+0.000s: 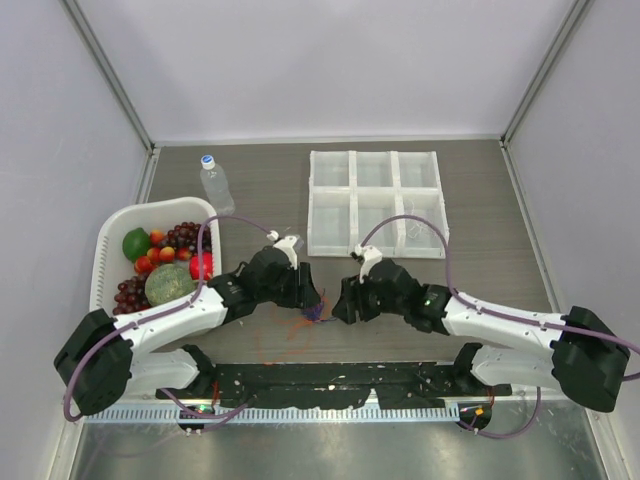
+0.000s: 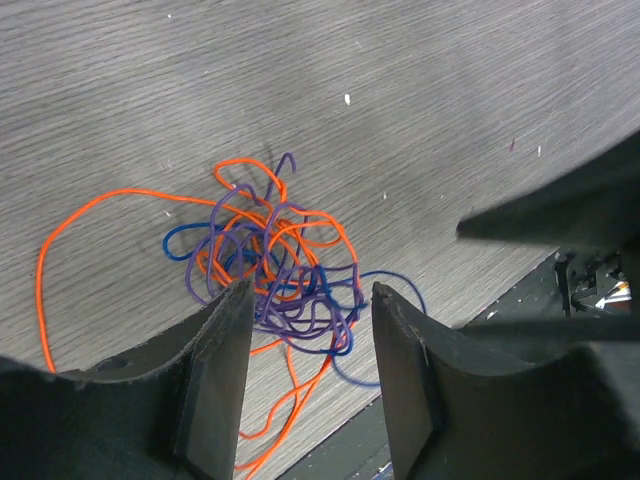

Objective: Untangle the cables

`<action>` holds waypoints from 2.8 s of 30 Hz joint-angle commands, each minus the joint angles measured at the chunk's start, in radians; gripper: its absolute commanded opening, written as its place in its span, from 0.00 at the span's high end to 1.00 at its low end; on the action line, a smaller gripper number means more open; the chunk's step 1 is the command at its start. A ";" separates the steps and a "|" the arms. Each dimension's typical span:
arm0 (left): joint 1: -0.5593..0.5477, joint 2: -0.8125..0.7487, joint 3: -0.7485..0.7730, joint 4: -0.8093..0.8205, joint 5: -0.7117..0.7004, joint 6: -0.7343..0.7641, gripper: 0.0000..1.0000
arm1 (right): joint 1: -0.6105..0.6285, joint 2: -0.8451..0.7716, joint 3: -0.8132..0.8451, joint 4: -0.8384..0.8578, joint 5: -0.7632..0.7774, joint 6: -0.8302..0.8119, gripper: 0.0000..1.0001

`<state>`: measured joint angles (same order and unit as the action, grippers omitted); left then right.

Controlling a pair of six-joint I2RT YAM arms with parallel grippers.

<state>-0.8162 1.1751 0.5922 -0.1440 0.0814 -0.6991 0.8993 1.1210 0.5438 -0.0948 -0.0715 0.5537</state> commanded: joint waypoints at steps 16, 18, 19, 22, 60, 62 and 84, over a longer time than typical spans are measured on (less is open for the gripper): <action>0.002 0.044 0.011 0.024 0.015 -0.011 0.46 | 0.256 0.127 -0.062 0.380 0.170 -0.077 0.44; 0.002 0.028 0.001 0.032 0.012 -0.016 0.43 | 0.273 0.164 -0.068 0.398 0.193 -0.080 0.49; 0.002 0.017 -0.003 0.032 0.009 -0.016 0.41 | 0.289 0.171 -0.065 0.395 0.219 -0.081 0.52; 0.003 -0.034 -0.011 0.001 -0.025 -0.005 0.38 | 0.322 0.165 -0.073 0.395 0.304 -0.066 0.74; 0.003 -0.301 -0.146 -0.199 0.123 -0.085 1.00 | 0.222 0.203 -0.042 0.500 0.117 -0.212 0.76; 0.003 -0.354 -0.103 -0.273 0.068 -0.044 1.00 | 0.222 0.185 -0.057 0.483 0.185 -0.181 0.90; 0.005 -0.661 0.541 -0.310 -0.227 0.161 1.00 | 0.219 -0.400 -0.223 -0.419 0.935 0.652 0.99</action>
<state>-0.8150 0.4767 1.0138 -0.5339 -0.1310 -0.5911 1.1191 0.8158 0.3012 -0.2489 0.7010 0.9550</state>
